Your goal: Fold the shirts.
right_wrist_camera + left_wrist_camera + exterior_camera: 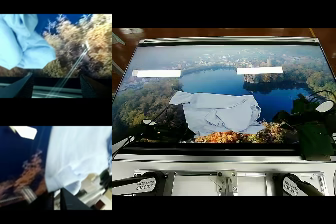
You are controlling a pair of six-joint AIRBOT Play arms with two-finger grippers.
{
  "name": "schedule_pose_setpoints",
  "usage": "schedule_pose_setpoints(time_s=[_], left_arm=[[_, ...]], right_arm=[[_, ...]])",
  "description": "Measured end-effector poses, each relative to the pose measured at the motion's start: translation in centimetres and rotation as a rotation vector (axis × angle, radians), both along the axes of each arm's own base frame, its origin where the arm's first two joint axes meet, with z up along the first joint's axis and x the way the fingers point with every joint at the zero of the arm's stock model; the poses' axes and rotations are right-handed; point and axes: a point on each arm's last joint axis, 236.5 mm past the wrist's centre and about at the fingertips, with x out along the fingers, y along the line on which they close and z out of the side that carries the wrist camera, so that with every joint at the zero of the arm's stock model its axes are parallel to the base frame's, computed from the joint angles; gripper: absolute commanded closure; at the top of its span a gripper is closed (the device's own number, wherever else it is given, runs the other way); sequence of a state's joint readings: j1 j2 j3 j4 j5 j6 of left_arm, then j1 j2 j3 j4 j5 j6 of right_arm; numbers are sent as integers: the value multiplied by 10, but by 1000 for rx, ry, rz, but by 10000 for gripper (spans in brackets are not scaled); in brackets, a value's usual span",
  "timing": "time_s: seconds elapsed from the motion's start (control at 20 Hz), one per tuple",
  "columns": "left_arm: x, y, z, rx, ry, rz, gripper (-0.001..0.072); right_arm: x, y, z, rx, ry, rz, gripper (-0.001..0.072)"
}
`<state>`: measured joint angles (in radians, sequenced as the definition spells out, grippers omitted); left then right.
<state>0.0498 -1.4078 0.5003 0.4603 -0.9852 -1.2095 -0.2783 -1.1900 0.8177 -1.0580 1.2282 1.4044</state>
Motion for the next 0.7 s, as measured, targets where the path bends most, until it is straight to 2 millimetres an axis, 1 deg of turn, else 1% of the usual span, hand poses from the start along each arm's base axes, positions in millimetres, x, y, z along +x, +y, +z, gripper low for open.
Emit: schedule_pose_setpoints(time_s=[0.05, 0.15, 0.25, 0.4, 0.6, 0.65, 0.7], left_arm=[[3, -3, 2, -9, -12, 2, 670], [8, -9, 8, -29, -42, -6, 671], [16, -13, 16, -41, -79, -14, 671], [30, -16, 31, -50, -150, -28, 671], [49, -17, 52, -52, -236, -38, 672], [53, -17, 57, -52, -254, -40, 671], [57, -17, 61, -52, -270, -42, 671]], right_arm=[[-2, 8, -5, 2, 13, 28, 29], [-6, 24, -18, 5, 46, 86, 28], [-9, 36, -30, 6, 75, 125, 29], [-8, 45, -43, 16, 100, 127, 29], [5, 46, -58, 12, 100, 52, 31], [8, 47, -61, 15, 104, 37, 79], [9, 48, -64, 21, 109, 24, 144]])
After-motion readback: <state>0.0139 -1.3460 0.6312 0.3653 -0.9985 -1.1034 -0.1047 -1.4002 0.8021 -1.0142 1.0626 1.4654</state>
